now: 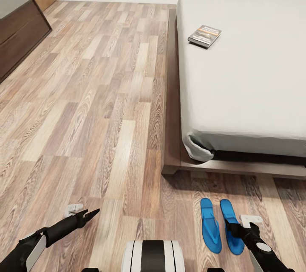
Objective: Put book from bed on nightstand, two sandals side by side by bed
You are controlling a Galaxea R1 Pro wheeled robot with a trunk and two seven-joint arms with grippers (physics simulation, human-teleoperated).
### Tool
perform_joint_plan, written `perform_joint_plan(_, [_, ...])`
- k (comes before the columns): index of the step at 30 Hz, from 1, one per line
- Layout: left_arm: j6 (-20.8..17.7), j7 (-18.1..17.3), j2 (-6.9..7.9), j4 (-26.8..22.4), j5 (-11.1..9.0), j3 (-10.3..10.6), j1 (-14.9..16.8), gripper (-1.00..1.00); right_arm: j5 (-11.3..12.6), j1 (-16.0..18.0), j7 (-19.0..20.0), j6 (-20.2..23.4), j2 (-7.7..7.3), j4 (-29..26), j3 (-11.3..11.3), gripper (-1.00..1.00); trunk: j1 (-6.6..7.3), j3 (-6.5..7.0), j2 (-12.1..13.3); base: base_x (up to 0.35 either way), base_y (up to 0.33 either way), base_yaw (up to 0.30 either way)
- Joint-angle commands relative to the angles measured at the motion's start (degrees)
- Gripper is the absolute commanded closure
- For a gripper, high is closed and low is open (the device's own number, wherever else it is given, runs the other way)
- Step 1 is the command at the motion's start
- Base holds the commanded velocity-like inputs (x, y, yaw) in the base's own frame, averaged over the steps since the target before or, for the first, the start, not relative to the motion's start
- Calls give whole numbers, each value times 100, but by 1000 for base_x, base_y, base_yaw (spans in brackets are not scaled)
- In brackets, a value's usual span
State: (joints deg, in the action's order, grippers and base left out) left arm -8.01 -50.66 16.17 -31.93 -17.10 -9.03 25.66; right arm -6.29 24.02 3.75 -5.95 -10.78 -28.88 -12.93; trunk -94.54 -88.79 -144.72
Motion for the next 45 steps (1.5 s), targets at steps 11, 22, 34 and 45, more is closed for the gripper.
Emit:
perform_joint_plan(11, [-60, -15, -6, 2, -37, -3, 2, -100, 6, -3, 625, 80, -180, -452, -66, -100, 29, 242, 14, 0, 0, 0])
perform_joint_plan(22, [-52, -7, -79, 7, 35, 1, 4, -100, 2391, -3, 3229, 1726, -1477, -595, -41, -100, 57, 485, 29, 0, 0, 0])
perform_joint_plan(34, [-37, -52, -119, 21, 246, 100, -4, -100, 2657, -16, 4469, 1990, -1731, -423, -47, -100, 88, 751, 45, 0, 0, 0])
perform_joint_plan(45, [7, -599, 468, 692, 98, -440, -69, -100, 2692, -34, 5364, 1328, -2027, 1715, -52, -100, 117, 995, 59, 0, 0, 0])
